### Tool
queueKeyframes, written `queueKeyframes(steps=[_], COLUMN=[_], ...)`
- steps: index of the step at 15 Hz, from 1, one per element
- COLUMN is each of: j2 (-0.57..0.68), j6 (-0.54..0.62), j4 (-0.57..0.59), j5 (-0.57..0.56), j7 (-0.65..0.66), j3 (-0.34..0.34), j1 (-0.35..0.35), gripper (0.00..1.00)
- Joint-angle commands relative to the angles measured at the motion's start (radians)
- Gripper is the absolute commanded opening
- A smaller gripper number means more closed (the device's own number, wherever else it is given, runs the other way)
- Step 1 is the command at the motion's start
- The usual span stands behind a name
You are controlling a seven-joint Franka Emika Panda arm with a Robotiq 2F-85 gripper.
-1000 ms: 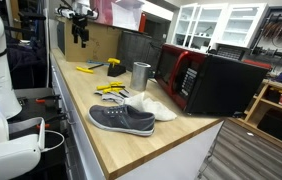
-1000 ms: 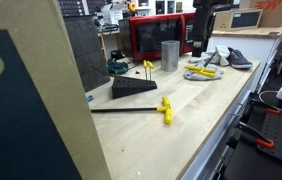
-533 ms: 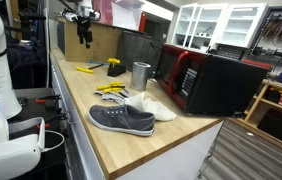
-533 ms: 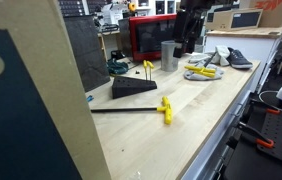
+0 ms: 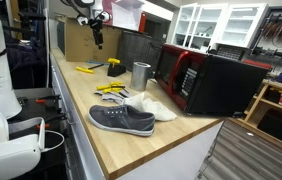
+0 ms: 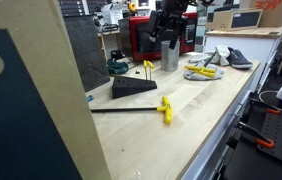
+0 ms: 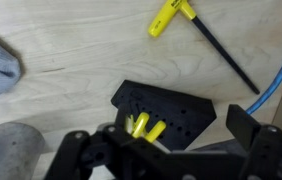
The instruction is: Remove the wrenches from the stand and put them on the grey towel.
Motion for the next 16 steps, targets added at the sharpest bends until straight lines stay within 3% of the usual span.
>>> queueKeyframes(steps=[1, 16], j2=[0.067, 0.265], j6=[0.052, 0.116], j4=[0.066, 0.215], j5=[-0.044, -0.173], j7=[0.150, 0.611], j3=[0.016, -0.032], j1=[-0.048, -0.050], gripper=[1.00, 1.00])
